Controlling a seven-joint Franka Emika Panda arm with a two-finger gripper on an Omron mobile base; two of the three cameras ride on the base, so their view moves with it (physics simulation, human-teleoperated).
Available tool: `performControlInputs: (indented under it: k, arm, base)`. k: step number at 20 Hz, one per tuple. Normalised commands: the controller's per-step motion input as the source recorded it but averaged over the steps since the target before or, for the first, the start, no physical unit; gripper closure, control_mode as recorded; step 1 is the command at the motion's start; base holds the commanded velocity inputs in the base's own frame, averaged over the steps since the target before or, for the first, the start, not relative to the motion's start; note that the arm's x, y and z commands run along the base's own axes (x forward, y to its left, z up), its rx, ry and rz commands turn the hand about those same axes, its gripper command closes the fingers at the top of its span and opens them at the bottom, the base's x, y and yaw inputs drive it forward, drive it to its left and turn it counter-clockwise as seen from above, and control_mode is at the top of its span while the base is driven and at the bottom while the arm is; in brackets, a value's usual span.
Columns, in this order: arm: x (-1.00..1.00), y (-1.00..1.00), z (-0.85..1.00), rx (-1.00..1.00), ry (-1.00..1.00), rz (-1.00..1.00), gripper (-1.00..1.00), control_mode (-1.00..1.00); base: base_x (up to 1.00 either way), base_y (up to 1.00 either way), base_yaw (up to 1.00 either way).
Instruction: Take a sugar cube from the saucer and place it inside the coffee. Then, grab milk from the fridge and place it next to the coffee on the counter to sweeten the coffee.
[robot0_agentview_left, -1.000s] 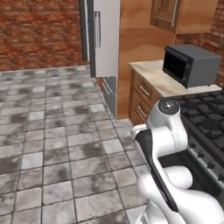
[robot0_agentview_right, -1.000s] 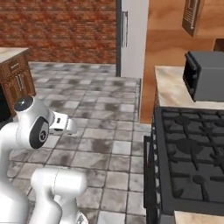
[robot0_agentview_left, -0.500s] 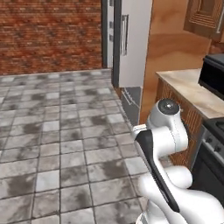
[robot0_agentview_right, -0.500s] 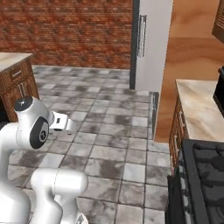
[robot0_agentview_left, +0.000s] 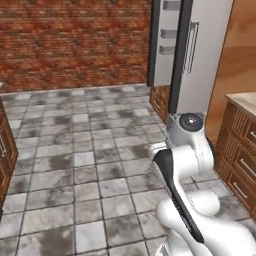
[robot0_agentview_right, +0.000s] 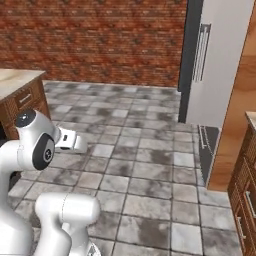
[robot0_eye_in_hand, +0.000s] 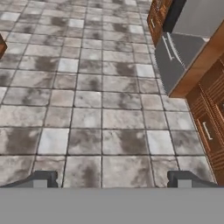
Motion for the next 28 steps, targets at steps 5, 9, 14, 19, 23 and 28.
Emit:
performControlInputs:
  k: [5, 9, 14, 19, 23, 28]
  arm:
    - [0.00, 0.00, 0.00, 0.00, 0.00, 0.00, -1.00, 1.00]
    - [0.00, 0.00, 0.00, 0.00, 0.00, 0.00, -1.00, 1.00]
    - [0.00, 0.00, 0.00, 0.00, 0.00, 0.00, -1.00, 1.00]
    - [0.00, 0.00, 0.00, 0.00, 0.00, 0.00, -1.00, 1.00]
    - [0.00, 0.00, 0.00, 0.00, 0.00, 0.00, -1.00, 1.00]
    - [0.00, 0.00, 0.00, 0.00, 0.00, 0.00, -1.00, 1.00]
  base:
    - [1.00, 0.62, 0.00]
    - [1.00, 0.36, -0.01]
    - [1.00, 0.07, -0.07]
    - [1.00, 0.00, -0.13]
    - [1.00, 0.07, -0.16]
    - [1.00, 0.23, -0.25]
